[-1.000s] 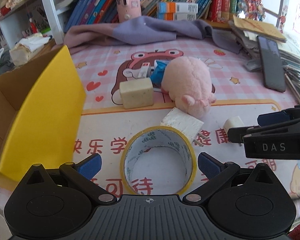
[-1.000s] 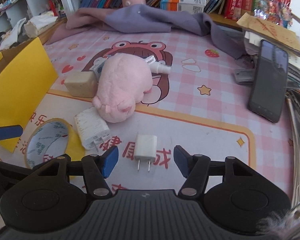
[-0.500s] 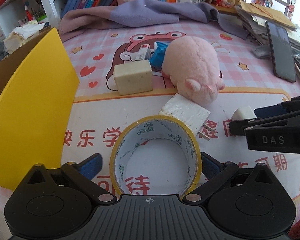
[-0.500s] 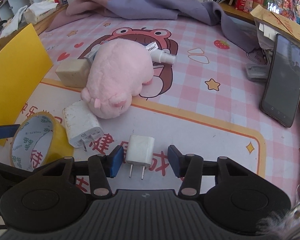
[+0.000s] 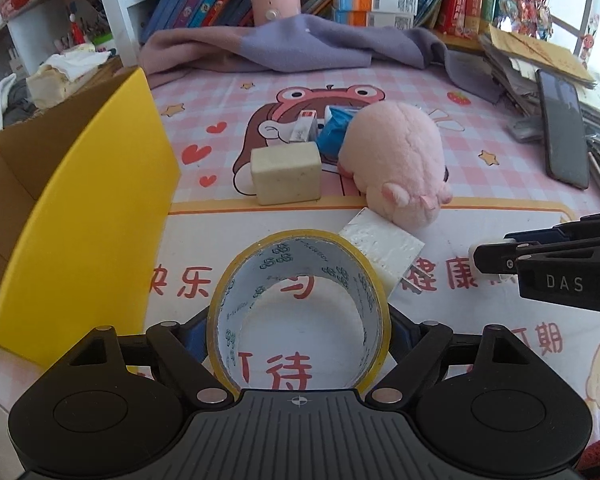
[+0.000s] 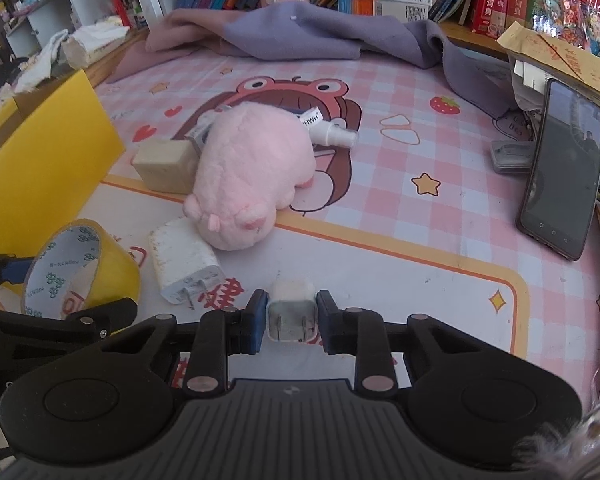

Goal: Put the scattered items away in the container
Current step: 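Lift the tape roll with the left tool while the right tool carries the plug toward the yellow box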

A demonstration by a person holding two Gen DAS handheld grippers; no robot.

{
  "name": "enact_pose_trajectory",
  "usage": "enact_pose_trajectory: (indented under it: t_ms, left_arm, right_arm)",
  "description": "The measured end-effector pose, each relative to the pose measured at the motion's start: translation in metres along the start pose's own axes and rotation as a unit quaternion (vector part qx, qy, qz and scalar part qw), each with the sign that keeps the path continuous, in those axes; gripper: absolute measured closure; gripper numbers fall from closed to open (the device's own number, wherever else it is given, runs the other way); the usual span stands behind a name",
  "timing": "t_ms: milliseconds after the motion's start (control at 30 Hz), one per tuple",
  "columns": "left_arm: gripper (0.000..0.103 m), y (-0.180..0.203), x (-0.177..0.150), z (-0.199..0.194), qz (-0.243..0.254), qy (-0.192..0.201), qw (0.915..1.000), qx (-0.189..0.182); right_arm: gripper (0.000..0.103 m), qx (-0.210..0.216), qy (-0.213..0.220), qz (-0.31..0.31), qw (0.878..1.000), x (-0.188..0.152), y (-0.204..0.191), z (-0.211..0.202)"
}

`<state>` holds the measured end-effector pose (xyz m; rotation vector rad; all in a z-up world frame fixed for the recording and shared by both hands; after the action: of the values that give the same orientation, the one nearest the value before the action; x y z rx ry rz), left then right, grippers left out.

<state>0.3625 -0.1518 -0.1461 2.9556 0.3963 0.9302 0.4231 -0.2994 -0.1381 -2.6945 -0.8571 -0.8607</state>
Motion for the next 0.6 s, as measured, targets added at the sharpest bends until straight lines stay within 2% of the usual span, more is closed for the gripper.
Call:
enact_pose_trajectory:
  t_ms: [267,600]
  left_arm:
    - [0.019,0.004,0.004,-0.035,0.012,0.029,0.9992,-0.023]
    - [0.019,-0.005,0.004,-0.069,0.010,0.051,0.9963,-0.069]
  right_arm:
    - [0.078,0.003,0.026,0.012,1.000,-0.001,-0.010,-0.030]
    - [0.078,-0.022,0.053,0.000,0.998,-0.004,-0.032,-0.065]
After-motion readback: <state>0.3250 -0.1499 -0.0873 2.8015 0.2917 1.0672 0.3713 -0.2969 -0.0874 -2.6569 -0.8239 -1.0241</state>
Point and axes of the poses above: each gripper's, at about its wrist camera, not at the fingertips, and z roughly the way its jaws point, y to its right, x to its top, the point moved 9 cm from there along z, roughly the way its jaws point, and after that the axes turned 14 degrees about -z, right-handed, at the moved point
